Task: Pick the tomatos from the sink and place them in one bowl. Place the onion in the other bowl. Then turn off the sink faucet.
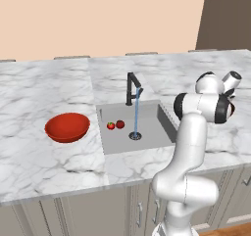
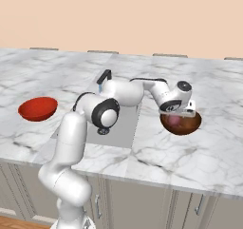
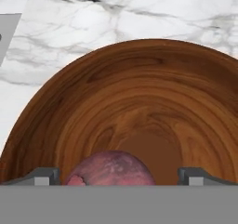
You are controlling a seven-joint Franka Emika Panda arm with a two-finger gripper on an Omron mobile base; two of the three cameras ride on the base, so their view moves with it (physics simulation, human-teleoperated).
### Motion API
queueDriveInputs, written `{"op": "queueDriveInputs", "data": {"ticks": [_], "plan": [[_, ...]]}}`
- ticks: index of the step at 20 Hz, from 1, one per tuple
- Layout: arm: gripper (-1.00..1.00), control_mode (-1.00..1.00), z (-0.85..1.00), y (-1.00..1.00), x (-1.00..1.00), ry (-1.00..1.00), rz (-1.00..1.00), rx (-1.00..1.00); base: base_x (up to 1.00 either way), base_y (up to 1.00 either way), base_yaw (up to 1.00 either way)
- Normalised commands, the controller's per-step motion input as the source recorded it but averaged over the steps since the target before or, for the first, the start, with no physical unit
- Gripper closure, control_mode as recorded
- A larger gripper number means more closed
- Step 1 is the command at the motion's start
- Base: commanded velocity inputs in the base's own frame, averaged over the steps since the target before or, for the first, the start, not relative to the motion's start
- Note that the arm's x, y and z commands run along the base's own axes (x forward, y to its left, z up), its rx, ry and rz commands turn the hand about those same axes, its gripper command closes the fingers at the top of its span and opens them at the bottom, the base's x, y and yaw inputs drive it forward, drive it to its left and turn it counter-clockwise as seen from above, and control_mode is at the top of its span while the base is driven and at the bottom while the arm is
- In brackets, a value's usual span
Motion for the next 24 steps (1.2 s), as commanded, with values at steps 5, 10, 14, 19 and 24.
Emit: {"op": "queueDriveInputs", "data": {"ticks": [5,10,14,19,24], "plan": [[-1.00,-1.00,-0.06,0.00,0.10,0.00,0.01,0.00,0.00,0.00,0.00],[-1.00,-1.00,-0.10,0.00,0.12,0.04,0.03,0.00,0.00,0.00,0.00],[-1.00,-1.00,-0.12,0.00,0.09,0.06,0.05,0.00,0.00,0.00,0.00],[-1.00,-1.00,0.07,0.00,0.01,0.01,0.04,0.00,0.00,0.00,0.00],[-1.00,-1.00,0.24,0.00,0.00,0.00,0.03,0.00,0.00,0.00,0.00]]}}
